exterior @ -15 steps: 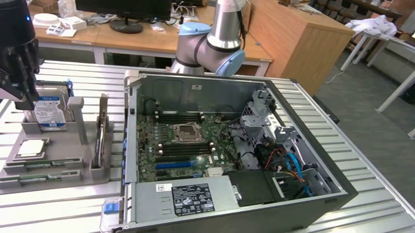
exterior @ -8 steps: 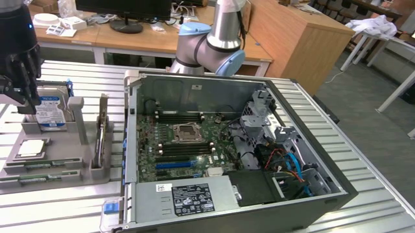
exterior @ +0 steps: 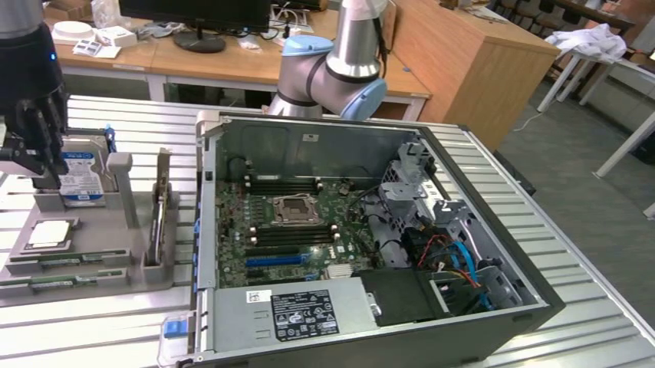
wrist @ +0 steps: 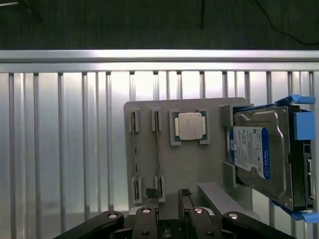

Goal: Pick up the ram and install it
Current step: 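Pick up the ram and move it above insertion slot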

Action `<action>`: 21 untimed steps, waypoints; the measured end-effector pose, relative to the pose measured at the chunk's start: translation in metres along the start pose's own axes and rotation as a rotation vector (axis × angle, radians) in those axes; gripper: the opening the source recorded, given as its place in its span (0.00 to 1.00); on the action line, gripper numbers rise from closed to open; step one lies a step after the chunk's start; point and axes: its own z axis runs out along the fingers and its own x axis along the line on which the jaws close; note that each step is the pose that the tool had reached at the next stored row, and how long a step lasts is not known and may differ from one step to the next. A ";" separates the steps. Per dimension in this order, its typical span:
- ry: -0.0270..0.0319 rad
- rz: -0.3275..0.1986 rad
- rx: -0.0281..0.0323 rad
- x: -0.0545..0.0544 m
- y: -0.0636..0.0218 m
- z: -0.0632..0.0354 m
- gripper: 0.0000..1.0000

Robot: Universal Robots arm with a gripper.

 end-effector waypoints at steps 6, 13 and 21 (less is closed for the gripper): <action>-0.0011 -0.001 0.0000 0.000 -0.0002 0.0072 0.30; -0.0013 -0.001 0.0000 0.001 -0.0004 0.0157 0.30; -0.0014 -0.002 -0.0001 0.001 -0.0007 0.0262 0.30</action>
